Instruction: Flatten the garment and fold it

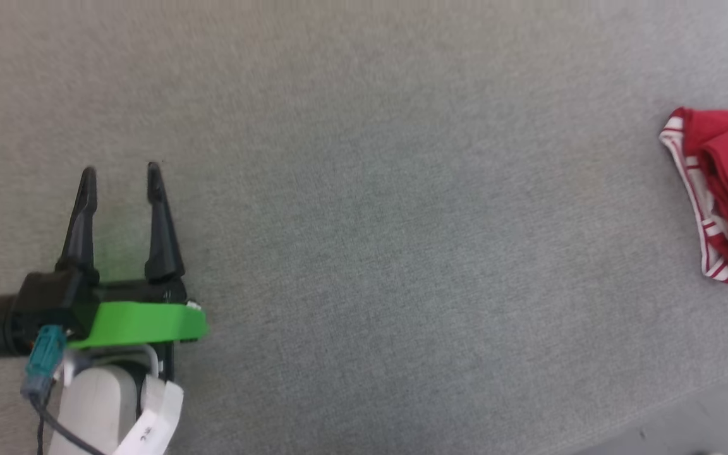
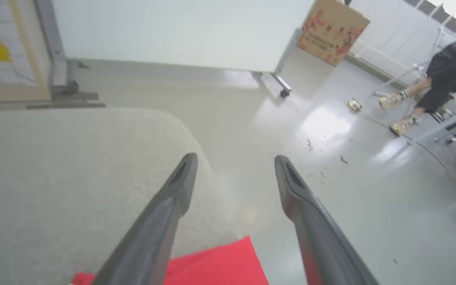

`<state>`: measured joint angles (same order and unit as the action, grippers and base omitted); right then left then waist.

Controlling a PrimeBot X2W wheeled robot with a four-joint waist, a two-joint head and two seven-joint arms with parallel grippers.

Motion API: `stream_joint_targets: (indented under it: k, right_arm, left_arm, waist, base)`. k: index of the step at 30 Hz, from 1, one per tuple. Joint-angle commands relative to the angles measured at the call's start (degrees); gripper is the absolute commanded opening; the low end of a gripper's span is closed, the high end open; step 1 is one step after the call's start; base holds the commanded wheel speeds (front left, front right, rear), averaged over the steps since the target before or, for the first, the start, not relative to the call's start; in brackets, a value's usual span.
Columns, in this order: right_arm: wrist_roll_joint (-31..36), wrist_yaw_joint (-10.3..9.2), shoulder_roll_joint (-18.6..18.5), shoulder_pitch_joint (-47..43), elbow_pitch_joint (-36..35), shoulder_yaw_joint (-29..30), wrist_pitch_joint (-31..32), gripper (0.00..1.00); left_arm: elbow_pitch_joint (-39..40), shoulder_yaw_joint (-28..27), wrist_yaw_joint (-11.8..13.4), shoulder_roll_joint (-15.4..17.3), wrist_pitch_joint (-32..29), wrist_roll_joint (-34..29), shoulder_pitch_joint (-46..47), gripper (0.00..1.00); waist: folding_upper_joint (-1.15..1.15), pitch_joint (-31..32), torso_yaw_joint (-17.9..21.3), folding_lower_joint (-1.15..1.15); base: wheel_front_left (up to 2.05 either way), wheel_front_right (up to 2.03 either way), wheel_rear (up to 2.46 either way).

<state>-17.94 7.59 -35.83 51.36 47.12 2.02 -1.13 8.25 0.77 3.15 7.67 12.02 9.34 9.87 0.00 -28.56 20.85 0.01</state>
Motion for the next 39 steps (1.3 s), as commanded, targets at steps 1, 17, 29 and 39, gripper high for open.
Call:
stream_joint_targets:
  k: [1, 17, 29, 39]
  right_arm:
    - [-2.4, -0.1, 1.8, 1.4, -2.9, -1.2, -1.3, 1.0]
    - [-0.9, -0.1, 23.0, -16.7, -34.7, -2.6, -10.9, 1.0]
    - [6.2, -0.1, 32.4, -36.1, -35.3, -1.1, -13.0, 1.0]
    - [11.4, -0.1, 32.9, -44.3, -34.8, -2.1, -12.5, 1.0]
  left_arm:
    - [-0.5, -0.8, 0.3, -0.2, 0.8, 0.9, -1.0, 1.0]
    - [-4.6, -3.6, 1.4, -2.5, 2.6, 6.2, -5.6, 1.0]
    - [-9.5, -0.7, 0.7, -2.5, 2.7, 5.2, -7.6, 1.0]
    - [-12.0, 2.9, 0.7, -0.4, 1.1, 1.1, -9.2, 1.0]
  waist:
    - [0.0, 8.1, -1.7, -0.01]
    - [0.0, 24.4, -13.6, -0.01]
    - [0.0, 30.7, -19.8, -0.01]
    - [0.0, 32.1, -19.8, -0.01]
  base:
    - [0.0, 0.0, 0.0]
    - [0.0, 0.0, 0.0]
    - [0.0, 0.0, 0.0]
    - [0.0, 0.0, 0.0]
